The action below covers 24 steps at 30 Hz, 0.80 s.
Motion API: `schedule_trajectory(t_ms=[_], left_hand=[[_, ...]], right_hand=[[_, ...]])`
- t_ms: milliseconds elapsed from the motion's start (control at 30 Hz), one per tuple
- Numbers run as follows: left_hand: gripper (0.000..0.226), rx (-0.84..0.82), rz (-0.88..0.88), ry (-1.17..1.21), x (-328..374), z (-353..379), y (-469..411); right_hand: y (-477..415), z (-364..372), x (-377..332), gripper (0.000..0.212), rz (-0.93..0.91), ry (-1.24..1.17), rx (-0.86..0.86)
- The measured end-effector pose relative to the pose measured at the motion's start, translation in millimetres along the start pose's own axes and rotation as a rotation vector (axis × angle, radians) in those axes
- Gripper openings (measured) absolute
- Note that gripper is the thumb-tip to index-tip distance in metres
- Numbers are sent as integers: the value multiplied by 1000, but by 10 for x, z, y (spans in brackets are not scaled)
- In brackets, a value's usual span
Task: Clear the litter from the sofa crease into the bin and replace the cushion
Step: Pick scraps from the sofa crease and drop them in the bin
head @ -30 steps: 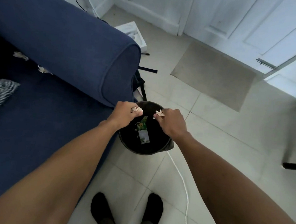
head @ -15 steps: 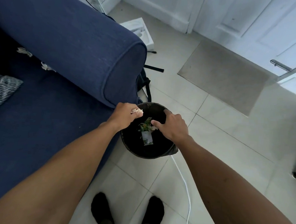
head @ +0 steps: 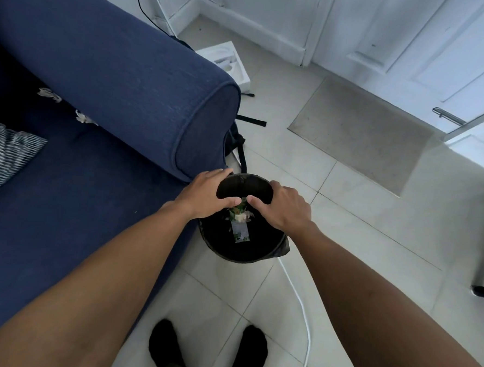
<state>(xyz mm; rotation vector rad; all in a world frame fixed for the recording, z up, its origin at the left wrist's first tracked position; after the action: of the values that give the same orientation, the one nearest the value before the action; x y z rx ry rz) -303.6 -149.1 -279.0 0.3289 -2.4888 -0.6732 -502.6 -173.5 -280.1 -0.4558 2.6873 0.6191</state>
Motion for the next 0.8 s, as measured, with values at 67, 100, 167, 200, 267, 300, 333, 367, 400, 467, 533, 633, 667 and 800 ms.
schedule_trajectory(t_ms=[67, 100, 167, 200, 267, 300, 333, 367, 400, 467, 533, 633, 667, 800], left_hand=[[90, 3, 4, -9, 11, -53, 32], [89, 4, 7, -5, 22, -86, 43], [88, 9, 16, 3, 57, -175, 86], [87, 11, 22, -4, 72, -224, 114], [86, 8, 45, -39, 108, -320, 173], [85, 10, 59, -53, 130, -383, 217], [84, 16, 71, -62, 151, -456, 267], [84, 25, 80, -66, 167, -542, 317], [84, 34, 87, -64, 186, -642, 366], [82, 57, 104, -63, 230, -856, 472], [77, 108, 130, -85, 293, -1105, 599], [69, 217, 146, -116, 361, -1515, 769], [68, 250, 146, -127, 364, -1654, 827], [67, 335, 98, -129, 260, -2188, 1049]], right_hand=[[18, -61, -52, 83, -15, 6, -2], [25, -98, -78, 84, -19, 15, 1], [43, -201, -138, 87, -24, 39, 9], [52, -260, -176, 88, -27, 50, 12], [67, -377, -247, 88, -30, 67, 17], [77, -445, -287, 88, -34, 74, 24], [89, -515, -332, 89, -39, 80, 31], [101, -591, -383, 89, -42, 84, 39], [110, -675, -441, 89, -46, 93, 47], [130, -841, -570, 90, -60, 116, 63], [156, -1029, -730, 91, -80, 127, 83], [155, -1343, -1005, 93, -113, 137, 124], [154, -1442, -1104, 93, -126, 138, 140], [106, -1791, -1533, 95, -183, 166, 168]])
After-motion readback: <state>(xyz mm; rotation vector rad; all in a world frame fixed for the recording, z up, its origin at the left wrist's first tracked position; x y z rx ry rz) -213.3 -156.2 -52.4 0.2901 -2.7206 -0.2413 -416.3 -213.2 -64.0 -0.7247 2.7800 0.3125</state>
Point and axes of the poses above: each hand's wrist, its own y-axis away from the middle knuckle, its own z-axis out of the palm, x = y × z, the point moved 6 cm from there along -y, towards the middle knuckle, and after that the axes turned 12 degrees about -z, right-handed, at the moved point
